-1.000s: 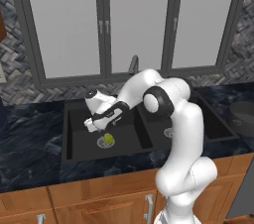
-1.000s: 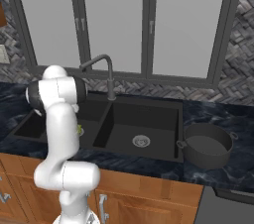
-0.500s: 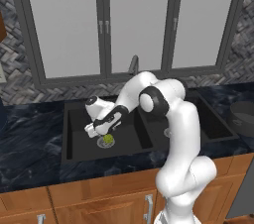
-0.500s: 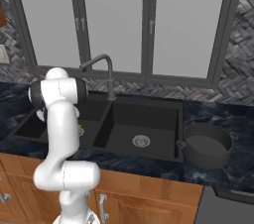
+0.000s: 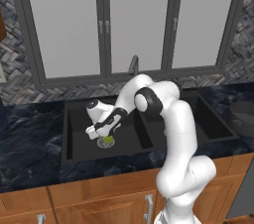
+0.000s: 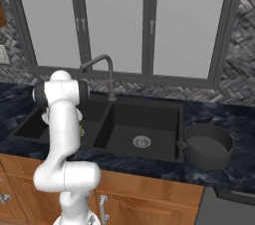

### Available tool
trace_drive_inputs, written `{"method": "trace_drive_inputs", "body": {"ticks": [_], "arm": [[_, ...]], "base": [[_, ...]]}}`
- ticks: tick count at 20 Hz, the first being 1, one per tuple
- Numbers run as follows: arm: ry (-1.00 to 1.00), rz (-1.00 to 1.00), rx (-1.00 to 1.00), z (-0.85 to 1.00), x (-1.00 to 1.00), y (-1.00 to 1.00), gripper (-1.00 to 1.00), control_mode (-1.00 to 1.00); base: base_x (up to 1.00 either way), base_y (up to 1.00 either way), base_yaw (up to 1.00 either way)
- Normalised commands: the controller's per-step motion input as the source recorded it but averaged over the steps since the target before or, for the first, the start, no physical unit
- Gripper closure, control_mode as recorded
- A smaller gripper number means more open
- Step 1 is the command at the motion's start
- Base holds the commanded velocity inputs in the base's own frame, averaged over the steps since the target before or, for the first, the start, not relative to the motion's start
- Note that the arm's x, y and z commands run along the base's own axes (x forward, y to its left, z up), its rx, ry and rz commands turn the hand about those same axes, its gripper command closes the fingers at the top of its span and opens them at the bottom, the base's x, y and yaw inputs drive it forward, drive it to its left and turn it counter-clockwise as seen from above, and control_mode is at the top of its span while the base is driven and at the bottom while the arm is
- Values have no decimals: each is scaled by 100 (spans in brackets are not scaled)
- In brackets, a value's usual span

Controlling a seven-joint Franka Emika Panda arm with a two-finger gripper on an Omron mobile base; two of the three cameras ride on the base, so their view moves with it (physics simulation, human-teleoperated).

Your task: Dump the broccoli from the pot into the sink. Then turn on the water and wash the broccoli. Then turn off the water and put the broccoli back in the pot.

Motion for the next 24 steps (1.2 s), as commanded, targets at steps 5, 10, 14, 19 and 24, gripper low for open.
{"method": "trace_drive_inputs", "body": {"ticks": [5,10,14,19,24], "arm": [[0,0,0,-21,13,0,-100,-100],[0,0,0,-15,15,0,-100,-100],[0,0,0,-10,18,0,-100,-100],[0,0,0,-7,3,0,-100,-100],[0,0,0,-11,0,0,-100,-100]], "base": [[0,0,0],[0,0,0],[0,0,0],[0,0,0],[0,0,0]]}}
